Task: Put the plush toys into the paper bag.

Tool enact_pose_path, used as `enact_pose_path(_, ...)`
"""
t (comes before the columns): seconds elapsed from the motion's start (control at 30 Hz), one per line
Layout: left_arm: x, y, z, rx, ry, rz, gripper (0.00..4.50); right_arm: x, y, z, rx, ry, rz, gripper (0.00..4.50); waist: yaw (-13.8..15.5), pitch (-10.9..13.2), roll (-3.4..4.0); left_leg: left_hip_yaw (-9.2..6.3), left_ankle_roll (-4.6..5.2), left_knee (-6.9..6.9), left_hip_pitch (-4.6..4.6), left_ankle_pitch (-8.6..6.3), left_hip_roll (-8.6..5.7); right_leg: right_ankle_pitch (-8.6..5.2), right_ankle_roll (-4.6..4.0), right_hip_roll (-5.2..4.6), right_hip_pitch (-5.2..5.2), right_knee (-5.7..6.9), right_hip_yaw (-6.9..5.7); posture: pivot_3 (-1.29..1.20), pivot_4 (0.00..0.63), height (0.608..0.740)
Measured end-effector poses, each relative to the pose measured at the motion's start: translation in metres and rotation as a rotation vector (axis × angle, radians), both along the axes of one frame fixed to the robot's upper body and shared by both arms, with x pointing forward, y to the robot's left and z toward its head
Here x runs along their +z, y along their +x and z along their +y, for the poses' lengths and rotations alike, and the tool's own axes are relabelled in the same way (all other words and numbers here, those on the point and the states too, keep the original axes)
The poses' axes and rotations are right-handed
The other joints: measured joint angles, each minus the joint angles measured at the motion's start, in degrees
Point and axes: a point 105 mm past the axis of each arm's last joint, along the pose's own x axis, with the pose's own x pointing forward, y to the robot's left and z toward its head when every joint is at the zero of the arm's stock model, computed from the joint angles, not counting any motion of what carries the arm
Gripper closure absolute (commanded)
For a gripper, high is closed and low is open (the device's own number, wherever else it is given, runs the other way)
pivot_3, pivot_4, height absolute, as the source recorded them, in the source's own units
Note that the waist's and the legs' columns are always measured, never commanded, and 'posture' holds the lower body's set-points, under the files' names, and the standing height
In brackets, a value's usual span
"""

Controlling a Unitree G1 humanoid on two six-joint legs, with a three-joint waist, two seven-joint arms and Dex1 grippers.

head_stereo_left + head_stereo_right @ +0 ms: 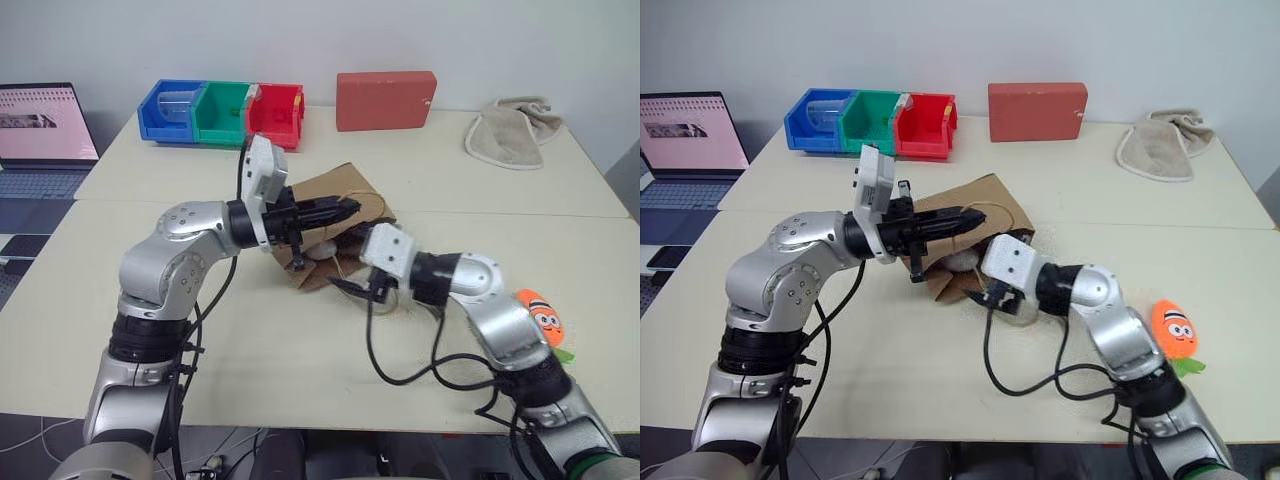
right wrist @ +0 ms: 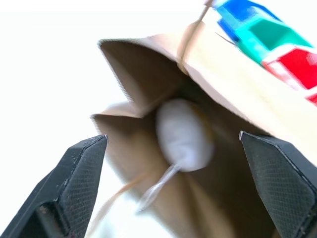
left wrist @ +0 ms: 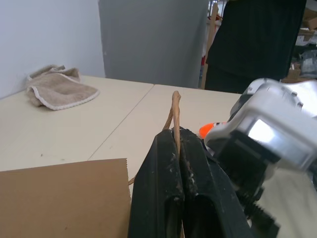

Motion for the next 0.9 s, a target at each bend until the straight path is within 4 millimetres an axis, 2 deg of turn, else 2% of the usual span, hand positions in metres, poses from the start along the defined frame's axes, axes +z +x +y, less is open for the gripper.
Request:
enact_pose_path(0.03, 0.000, 0.000, 0.000, 0.001, 0.000, -0.002, 4.50, 0.000, -0.005, -0.008, 0.008, -0.014, 0.016, 0.04, 0.06, 0.00, 0.00, 0.00, 0.00, 0.01, 0.00, 0.00, 0.00, 0.00, 0.00, 0.00, 0.01, -0.01, 0.00, 0.00, 0.150, 0.740)
enact_pose_path(0.17, -0.002, 0.000, 0.000, -0.002, 0.000, -0.002, 4.50, 0.006, -0.028, -0.060, -0.025, -0.049, 0.120, 0.04, 0.12, 0.00, 0.00, 0.03, 0.01, 0.02, -0.01, 0.00, 0.00, 0.00, 0.01, -0.01, 0.02, -0.02, 0.02, 0.00, 0.150, 0.740)
enact_pose_path(0.3, -0.002, -0.001, 0.000, -0.009, -0.002, -0.007, 4.50, 0.017, -0.027, -0.113, -0.212, -0.073, 0.139, 0.04, -0.09, 0.00, -0.01, 0.07, 0.01, 0.05, 0.06, 0.00, 0.02, 0.00, 0.01, 0.01, 0.05, -0.01, 0.04, 0.00, 0.150, 0.740)
enact_pose_path(0.37, -0.003, -0.004, -0.002, -0.018, 0.004, -0.015, 4.50, 0.011, -0.030, -0.139, -0.313, -0.096, 0.162, 0.04, -0.02, -0.01, 0.00, 0.08, 0.01, 0.05, 0.04, -0.01, 0.02, 0.00, 0.01, 0.01, 0.06, -0.02, 0.04, 0.00, 0.150, 0.740)
enact_pose_path(0.4, -0.006, -0.007, -0.001, -0.020, 0.011, -0.016, 4.50, 0.003, -0.031, -0.158, -0.394, -0.112, 0.190, 0.04, 0.03, -0.02, -0.02, 0.08, 0.02, 0.04, 0.03, -0.01, 0.02, -0.01, 0.01, 0.01, 0.07, -0.04, 0.04, 0.00, 0.150, 0.740)
enact_pose_path(0.47, -0.012, -0.008, 0.000, -0.016, 0.017, -0.002, 4.50, -0.008, -0.032, -0.183, -0.505, -0.114, 0.222, 0.04, 0.03, -0.01, -0.02, 0.12, 0.02, 0.05, 0.01, -0.01, 0.00, 0.00, 0.02, 0.00, 0.06, -0.05, 0.09, 0.00, 0.150, 0.740)
enact_pose_path(0.7, -0.020, -0.013, -0.006, -0.022, 0.015, 0.008, 4.50, -0.016, -0.051, -0.225, -0.707, -0.059, 0.322, 0.04, 0.02, -0.02, 0.00, 0.13, 0.02, 0.20, 0.13, -0.01, 0.00, -0.02, -0.02, 0.01, 0.27, -0.08, 0.13, 0.00, 0.150, 0.740)
enact_pose_path(0.8, -0.021, -0.014, -0.008, -0.025, 0.005, 0.013, 4.50, -0.022, -0.050, -0.240, -0.788, -0.034, 0.354, 0.04, -0.14, -0.02, 0.01, 0.16, 0.01, 0.45, 0.06, -0.01, 0.00, -0.06, -0.09, 0.01, 0.29, -0.10, 0.19, 0.00, 0.150, 0.740)
enact_pose_path(0.9, -0.024, -0.015, -0.009, -0.026, 0.006, 0.021, 4.50, -0.032, -0.052, -0.245, -0.814, -0.012, 0.418, 0.04, -0.11, -0.02, 0.00, 0.14, 0.02, 0.56, 0.09, -0.01, 0.00, -0.10, -0.16, 0.01, 0.38, -0.10, 0.18, 0.00, 0.150, 0.740)
